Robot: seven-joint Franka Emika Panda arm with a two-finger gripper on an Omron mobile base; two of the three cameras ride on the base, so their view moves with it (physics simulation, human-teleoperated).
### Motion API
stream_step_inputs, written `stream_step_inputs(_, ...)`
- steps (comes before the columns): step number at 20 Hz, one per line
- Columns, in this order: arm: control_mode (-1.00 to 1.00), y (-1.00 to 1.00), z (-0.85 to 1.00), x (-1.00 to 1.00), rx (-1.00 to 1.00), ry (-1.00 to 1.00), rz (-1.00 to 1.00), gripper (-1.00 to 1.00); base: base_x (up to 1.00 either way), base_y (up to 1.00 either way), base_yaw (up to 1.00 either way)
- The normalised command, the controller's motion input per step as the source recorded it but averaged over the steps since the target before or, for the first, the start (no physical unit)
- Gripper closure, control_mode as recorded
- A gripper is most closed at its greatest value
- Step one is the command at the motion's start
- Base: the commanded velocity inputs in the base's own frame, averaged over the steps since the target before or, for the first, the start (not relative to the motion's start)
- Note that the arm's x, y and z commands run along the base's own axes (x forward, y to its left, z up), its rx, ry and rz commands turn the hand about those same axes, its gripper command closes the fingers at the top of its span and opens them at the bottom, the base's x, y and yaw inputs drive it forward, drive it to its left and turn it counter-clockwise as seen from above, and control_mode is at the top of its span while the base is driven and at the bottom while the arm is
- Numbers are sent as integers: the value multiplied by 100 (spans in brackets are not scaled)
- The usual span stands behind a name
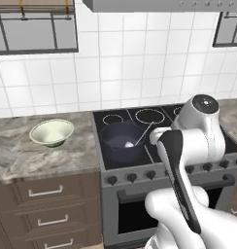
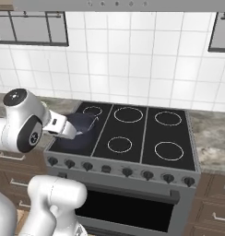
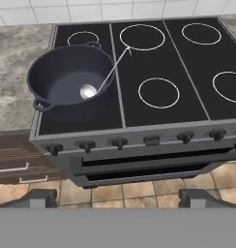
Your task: Open the cabinet and move the ladle to the pot. Then close the cabinet.
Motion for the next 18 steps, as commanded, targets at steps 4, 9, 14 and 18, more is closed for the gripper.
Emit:
stream_step_inputs(4,100,0,0,0,0,0,0,-100,-4,-80,0)
stream_step_inputs(9,100,0,0,0,0,0,0,-100,-24,-89,0)
stream_step_inputs(14,100,0,0,0,0,0,0,-100,-25,-84,0)
stream_step_inputs(18,100,0,0,0,0,0,0,-100,-12,-79,0)
